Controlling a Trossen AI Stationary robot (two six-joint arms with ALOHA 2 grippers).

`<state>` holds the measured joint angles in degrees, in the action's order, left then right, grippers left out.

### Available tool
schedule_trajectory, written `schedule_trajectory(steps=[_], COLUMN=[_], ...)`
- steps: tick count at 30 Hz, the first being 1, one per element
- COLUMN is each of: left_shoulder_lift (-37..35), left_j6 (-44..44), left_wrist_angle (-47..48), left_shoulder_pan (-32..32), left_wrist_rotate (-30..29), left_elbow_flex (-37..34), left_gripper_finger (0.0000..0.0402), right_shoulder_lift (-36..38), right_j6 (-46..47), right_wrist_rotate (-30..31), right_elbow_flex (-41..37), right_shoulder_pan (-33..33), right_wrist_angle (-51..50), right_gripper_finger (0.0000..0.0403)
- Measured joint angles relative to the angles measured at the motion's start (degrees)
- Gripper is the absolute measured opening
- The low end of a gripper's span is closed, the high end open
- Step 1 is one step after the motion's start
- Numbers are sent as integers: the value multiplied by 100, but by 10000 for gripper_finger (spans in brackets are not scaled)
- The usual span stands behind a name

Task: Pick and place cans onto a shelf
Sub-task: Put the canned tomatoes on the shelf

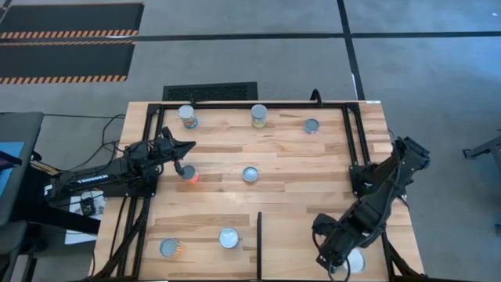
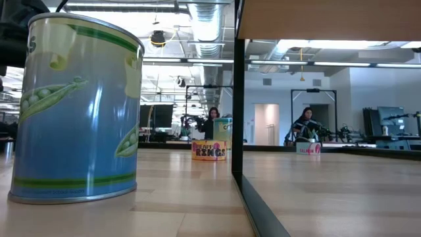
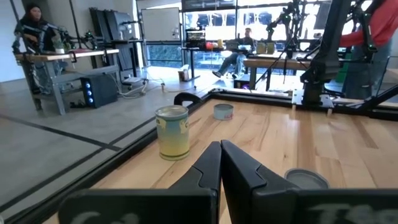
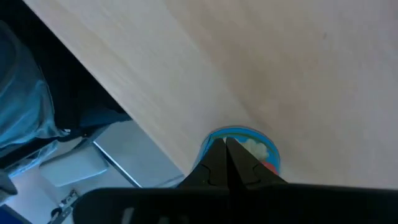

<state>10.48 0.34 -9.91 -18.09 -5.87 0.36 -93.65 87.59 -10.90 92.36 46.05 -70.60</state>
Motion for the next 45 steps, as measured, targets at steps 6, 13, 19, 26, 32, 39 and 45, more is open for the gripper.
schedule_trajectory(steps=[6,13,19,26,32,39,45], left_shoulder_lift=[0,0,0,0,0,0,0], left_j6=[-4,-7,-9,-9,-9,-9,-9], left_wrist_angle=[-12,-10,-9,-3,4,-5,-5], left_shoulder_pan=[0,0,0,0,0,0,0], left_wrist_rotate=[0,0,0,0,0,0,0], left_elbow_flex=[2,0,0,2,0,0,0], left_gripper_finger=[0,0,0,0,0,0,0], right_shoulder_lift=[0,0,0,-105,-214,-230,-227], right_j6=[153,60,48,278,346,532,543], right_wrist_rotate=[-7,77,320,-66,-411,-568,-597], right_elbow_flex=[0,57,156,164,162,155,155], right_shoulder_pan=[165,183,105,89,94,202,336], right_wrist_angle=[-3,122,632,699,713,589,190], right_gripper_finger=[2,2,2,2,2,2,2])
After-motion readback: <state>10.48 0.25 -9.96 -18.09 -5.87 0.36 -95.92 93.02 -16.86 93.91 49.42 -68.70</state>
